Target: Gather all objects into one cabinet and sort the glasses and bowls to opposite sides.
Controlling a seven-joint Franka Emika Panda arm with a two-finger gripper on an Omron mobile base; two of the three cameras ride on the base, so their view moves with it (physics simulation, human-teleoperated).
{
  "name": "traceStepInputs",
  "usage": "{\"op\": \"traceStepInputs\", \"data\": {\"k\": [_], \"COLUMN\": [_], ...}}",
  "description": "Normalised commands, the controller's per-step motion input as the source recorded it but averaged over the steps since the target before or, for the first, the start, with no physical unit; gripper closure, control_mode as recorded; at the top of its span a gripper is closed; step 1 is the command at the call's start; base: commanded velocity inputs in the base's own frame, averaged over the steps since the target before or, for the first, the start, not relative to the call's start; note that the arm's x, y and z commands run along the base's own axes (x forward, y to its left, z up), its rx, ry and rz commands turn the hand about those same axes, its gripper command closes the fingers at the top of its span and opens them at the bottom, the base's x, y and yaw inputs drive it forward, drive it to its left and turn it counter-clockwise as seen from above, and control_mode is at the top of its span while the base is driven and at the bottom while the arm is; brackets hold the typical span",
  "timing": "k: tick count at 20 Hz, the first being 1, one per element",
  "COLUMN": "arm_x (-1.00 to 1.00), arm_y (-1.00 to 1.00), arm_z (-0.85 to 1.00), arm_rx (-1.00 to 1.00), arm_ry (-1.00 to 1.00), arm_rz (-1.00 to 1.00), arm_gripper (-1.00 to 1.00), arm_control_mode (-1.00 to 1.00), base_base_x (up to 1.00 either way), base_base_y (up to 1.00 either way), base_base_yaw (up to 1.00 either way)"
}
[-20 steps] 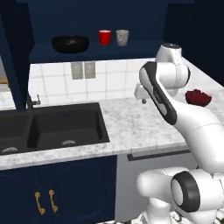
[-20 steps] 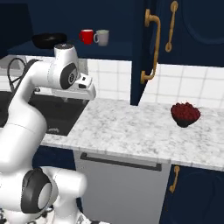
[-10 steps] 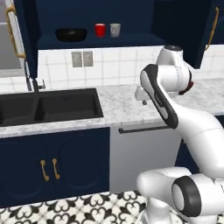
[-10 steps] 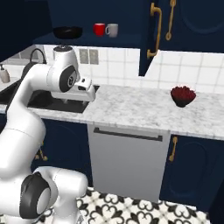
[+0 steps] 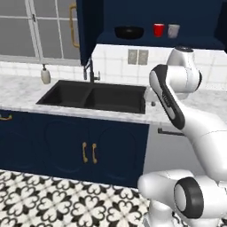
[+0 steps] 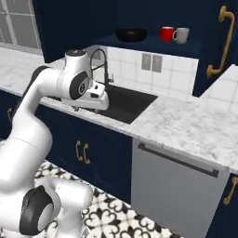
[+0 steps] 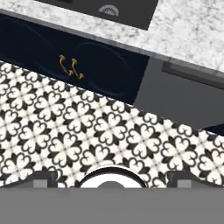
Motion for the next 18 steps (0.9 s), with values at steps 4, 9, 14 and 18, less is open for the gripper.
{"op": "traceStepInputs", "data": {"k": [4, 9, 14, 18], "arm_x": [0.0, 0.0, 0.0, 0.0], "arm_y": [0.0, 0.0, 0.0, 0.0], "arm_z": [0.0, 0.0, 0.0, 0.0], "arm_rx": [0.0, 0.0, 0.0, 0.0], "arm_ry": [0.0, 0.0, 0.0, 0.0], "arm_rz": [0.0, 0.0, 0.0, 0.0], "arm_gripper": [-1.0, -1.0, -1.0, -1.0], "arm_control_mode": [1.0, 1.0, 1.0, 1.0], "base_base_x": [-0.26, -0.1, -0.1, -0.13], "base_base_y": [-0.19, -0.09, -0.01, 0.0], "base_base_yaw": [0.88, 0.96, 1.0, 1.0]}}
